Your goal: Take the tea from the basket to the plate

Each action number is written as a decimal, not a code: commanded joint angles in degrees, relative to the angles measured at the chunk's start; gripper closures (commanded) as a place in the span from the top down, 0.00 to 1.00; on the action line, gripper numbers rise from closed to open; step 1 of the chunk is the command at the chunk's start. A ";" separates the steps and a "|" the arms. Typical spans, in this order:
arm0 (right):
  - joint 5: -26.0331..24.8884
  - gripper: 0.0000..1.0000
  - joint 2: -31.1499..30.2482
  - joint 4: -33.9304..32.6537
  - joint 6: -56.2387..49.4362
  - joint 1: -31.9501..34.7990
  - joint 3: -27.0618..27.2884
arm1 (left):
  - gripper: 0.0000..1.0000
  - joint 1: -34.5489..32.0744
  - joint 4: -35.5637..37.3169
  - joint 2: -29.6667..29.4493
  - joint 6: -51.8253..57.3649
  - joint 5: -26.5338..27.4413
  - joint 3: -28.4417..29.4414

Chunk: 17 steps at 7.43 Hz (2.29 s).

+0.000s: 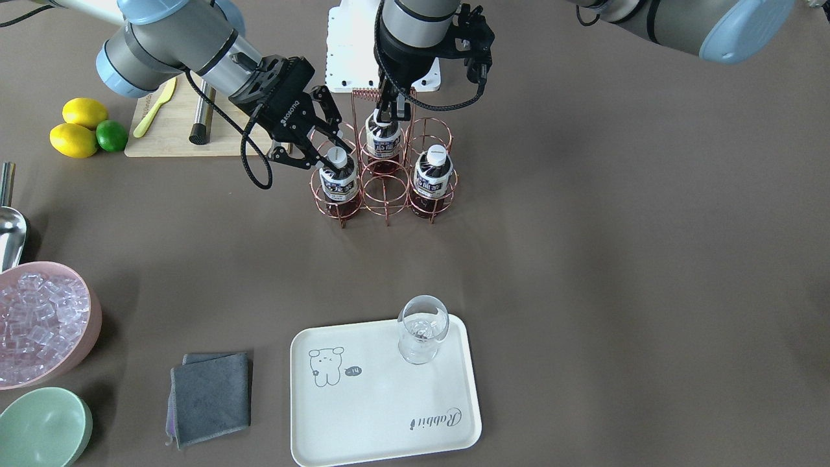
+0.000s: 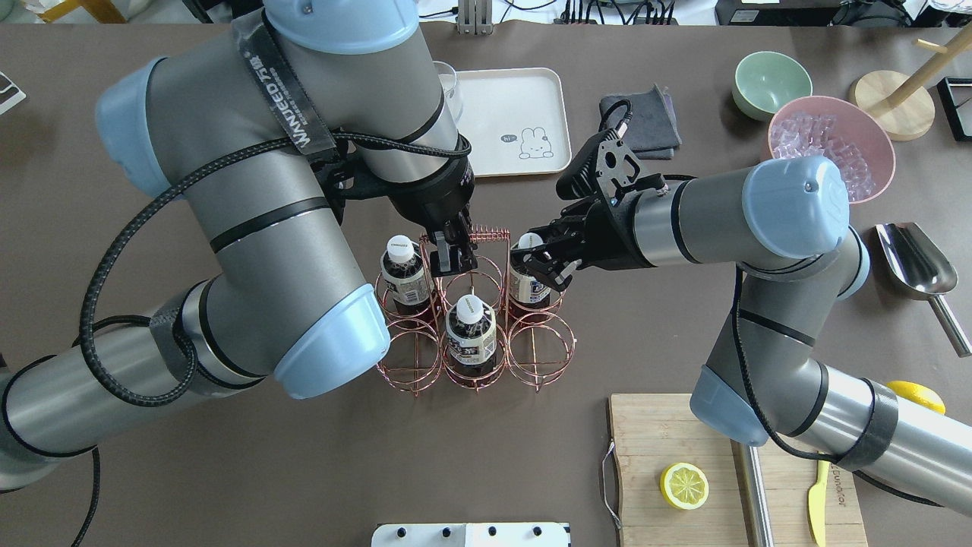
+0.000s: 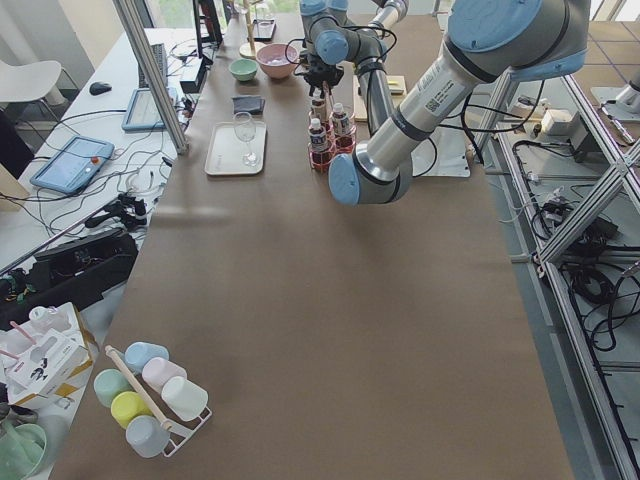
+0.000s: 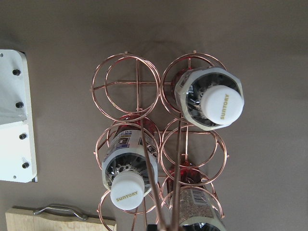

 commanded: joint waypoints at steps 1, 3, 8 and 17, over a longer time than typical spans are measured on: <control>-0.38 0.00 -0.37 0.88 -0.17 -0.25 -0.01 | 0.00 0.00 0.00 -0.04 0.04 0.00 0.04; 0.14 0.00 -1.95 1.07 -0.87 -0.25 1.73 | 0.00 0.00 0.00 -0.22 0.04 0.00 0.48; 3.48 0.00 -3.45 0.45 -1.75 0.97 5.96 | 0.00 0.00 0.00 -0.40 0.04 0.00 0.74; 19.10 0.00 3.73 -10.68 -1.58 17.30 8.34 | 0.00 0.00 0.00 -0.40 0.04 0.00 0.74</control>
